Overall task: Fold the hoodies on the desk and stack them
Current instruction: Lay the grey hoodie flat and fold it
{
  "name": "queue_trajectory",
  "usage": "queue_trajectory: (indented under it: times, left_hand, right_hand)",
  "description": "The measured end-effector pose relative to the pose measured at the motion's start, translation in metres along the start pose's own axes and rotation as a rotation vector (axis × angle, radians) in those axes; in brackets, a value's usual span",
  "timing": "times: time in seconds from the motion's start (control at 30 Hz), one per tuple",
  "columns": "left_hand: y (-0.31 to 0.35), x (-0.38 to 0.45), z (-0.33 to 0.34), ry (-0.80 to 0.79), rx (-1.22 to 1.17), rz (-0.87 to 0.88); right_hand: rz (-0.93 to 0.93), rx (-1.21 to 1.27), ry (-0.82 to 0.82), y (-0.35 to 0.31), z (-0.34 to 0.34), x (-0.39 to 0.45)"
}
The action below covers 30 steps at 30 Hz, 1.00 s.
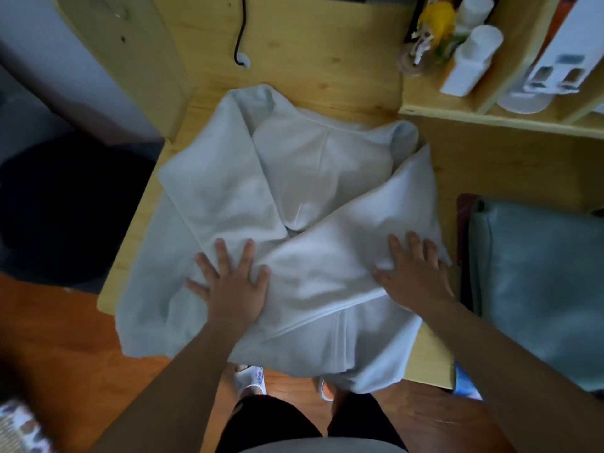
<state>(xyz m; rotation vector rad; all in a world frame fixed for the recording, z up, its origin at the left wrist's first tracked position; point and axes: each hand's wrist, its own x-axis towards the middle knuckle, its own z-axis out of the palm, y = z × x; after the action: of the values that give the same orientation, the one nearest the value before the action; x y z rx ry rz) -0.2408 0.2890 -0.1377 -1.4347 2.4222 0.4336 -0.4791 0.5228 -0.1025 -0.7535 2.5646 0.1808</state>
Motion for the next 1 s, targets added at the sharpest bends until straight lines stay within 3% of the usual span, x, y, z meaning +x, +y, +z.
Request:
queue_trajectory:
  times: [0.2,0.33,0.47,0.57,0.63,0.67,0.77,0.83,1.0]
  left_hand:
    - [-0.052,0.076,-0.045,-0.064,0.151,0.194]
    - [-0.064,0.129,-0.066,-0.076,0.295,0.422]
    - [-0.049,0.18,-0.086,-0.051,0.408,0.703]
    - [-0.015,0.196,-0.106,-0.15,0.517,0.798]
    - [-0.001,0.179,-0.113,-0.068,0.599,0.79]
    - [0.001,0.16,-0.11,0.016,0.592,0.769]
    - [-0.012,0.081,-0.077,0.14,0.281,0.614]
    - [-0.035,0.043,-0.046,0.152,0.106,0.51]
    - [-0.08,0.019,-0.004,0.194,0.011,0.317]
  right_hand:
    - [0.102,-0.023,0.01,-0.032,0.029,-0.068]
    - [0.177,0.024,-0.014,-0.075,0.058,-0.13]
    - [0.249,0.163,-0.113,-0.131,0.076,-0.19]
    - [0.179,0.329,-0.285,-0.172,0.065,-0.216]
    - [0.099,0.392,-0.389,-0.177,0.049,-0.212]
    - [0.075,0.405,-0.32,-0.174,0.04,-0.202]
    - [0.031,0.336,0.181,-0.142,0.019,-0.149]
    - [-0.025,0.282,0.336,-0.115,0.012,-0.111]
    - [-0.066,-0.023,0.102,-0.069,0.028,-0.048]
